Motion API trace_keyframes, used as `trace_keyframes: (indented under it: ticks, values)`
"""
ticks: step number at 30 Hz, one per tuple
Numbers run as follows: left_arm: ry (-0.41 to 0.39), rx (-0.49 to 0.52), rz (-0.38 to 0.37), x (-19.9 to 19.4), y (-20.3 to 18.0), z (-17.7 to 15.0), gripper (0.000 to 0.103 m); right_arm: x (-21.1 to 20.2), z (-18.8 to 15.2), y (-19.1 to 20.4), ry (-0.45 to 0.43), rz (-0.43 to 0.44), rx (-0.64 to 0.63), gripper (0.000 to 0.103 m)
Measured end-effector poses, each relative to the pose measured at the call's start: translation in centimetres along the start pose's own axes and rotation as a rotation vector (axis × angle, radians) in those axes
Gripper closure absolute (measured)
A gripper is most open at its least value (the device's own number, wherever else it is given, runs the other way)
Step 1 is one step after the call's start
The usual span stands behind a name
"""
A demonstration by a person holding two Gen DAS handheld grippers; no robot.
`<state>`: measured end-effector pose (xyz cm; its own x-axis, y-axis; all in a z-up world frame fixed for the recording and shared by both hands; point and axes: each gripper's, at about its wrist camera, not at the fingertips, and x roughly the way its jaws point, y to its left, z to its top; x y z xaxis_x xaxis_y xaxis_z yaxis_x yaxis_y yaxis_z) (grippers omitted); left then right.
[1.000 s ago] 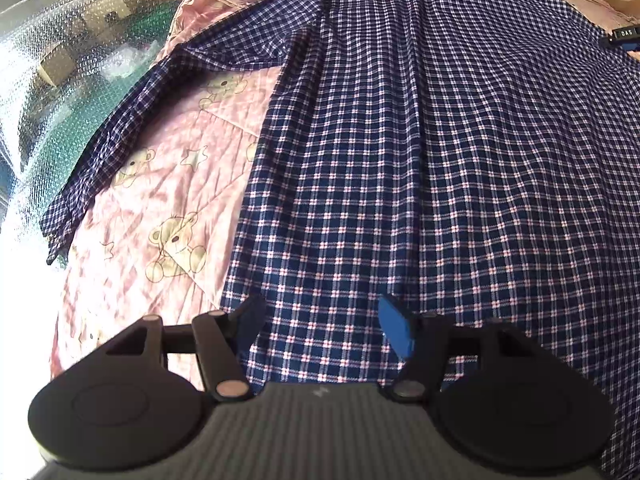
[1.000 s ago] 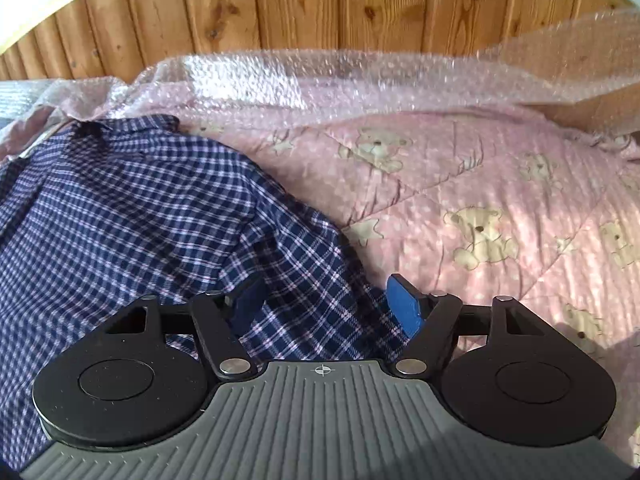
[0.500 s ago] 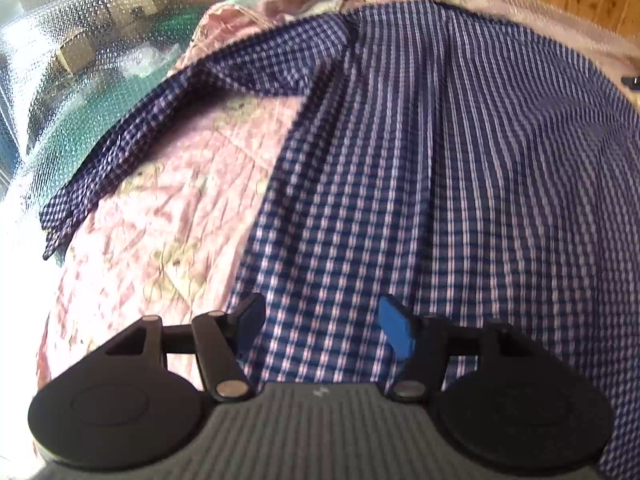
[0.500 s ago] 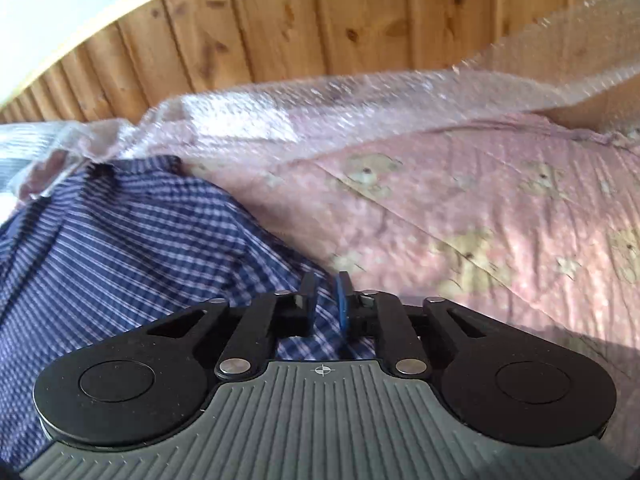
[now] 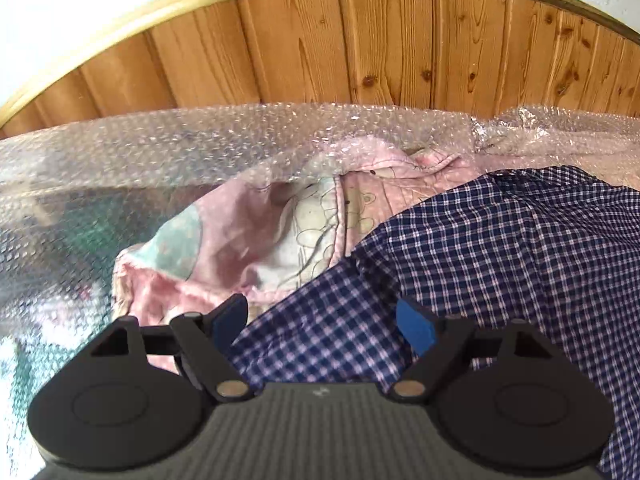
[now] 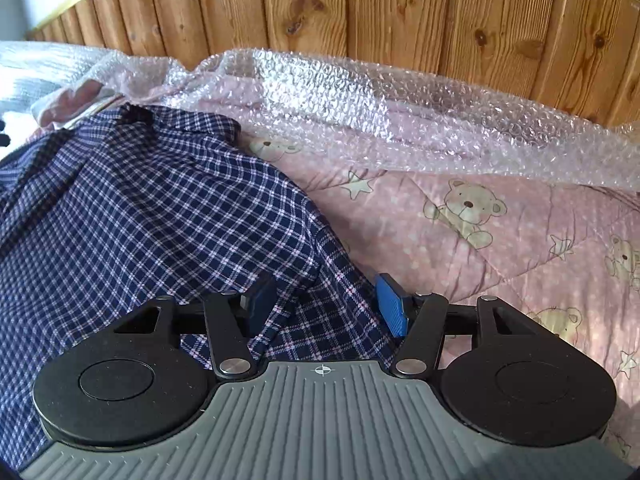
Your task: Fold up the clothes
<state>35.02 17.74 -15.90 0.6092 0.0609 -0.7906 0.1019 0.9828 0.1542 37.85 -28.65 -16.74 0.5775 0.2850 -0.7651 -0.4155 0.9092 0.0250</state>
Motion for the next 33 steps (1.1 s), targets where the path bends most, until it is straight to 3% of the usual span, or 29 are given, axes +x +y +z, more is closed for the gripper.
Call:
trace_keyframes:
  ticks: [7,8,9,10,11,12,18,23,26,28,30,31,33]
  values:
    - [0.045,0.057,-0.044,6.1,0.0,0.4,0.023,0.8,0.9,-0.5,-0.024,-0.024,0.037,0.045]
    - [0.049,0.066,-0.059,6.4,0.0,0.3,0.032,1.1,0.9,-0.5,-0.025,-0.014,0.055,0.049]
    - [0.054,0.076,-0.074,6.7,0.1,0.2,0.063,1.4,1.0,-0.5,-0.026,-0.004,0.072,0.067]
    - [0.054,0.09,-0.08,6.8,0.1,0.3,0.084,1.5,1.0,-0.4,-0.023,-0.009,0.074,0.086]
    - [0.054,0.107,-0.073,6.8,0.1,0.5,0.097,1.6,1.0,-0.3,-0.018,-0.022,0.068,0.103]
    - [0.057,0.106,-0.072,6.9,0.4,0.8,0.1,1.6,0.9,-0.3,-0.013,-0.035,0.063,0.103]
    - [0.065,0.079,-0.097,7.3,1.5,0.9,0.099,2.0,0.7,0.2,0.019,-0.113,0.029,0.103]
    - [0.079,0.04,-0.044,7.1,1.2,1.2,0.096,2.3,0.9,0.5,0.049,-0.177,0.009,0.103]
    - [0.082,0.028,0.022,6.6,0.8,1.4,0.088,2.3,1.2,0.5,0.075,-0.216,0.011,0.103]
    - [0.043,0.044,0.067,5.1,0.7,1.4,0.076,1.9,1.4,0.4,0.088,-0.221,0.036,0.102]
    - [-0.026,0.056,0.063,2.8,0.4,1.6,0.064,0.5,1.7,0.8,0.056,-0.243,0.043,0.086]
    - [-0.066,0.051,0.018,1.6,0.2,1.7,0.059,-0.5,2.0,1.5,0.01,-0.255,0.027,0.074]
    - [-0.096,0.047,-0.076,0.8,-0.5,2.2,0.057,-1.9,2.8,3.0,-0.066,-0.243,-0.008,0.072]
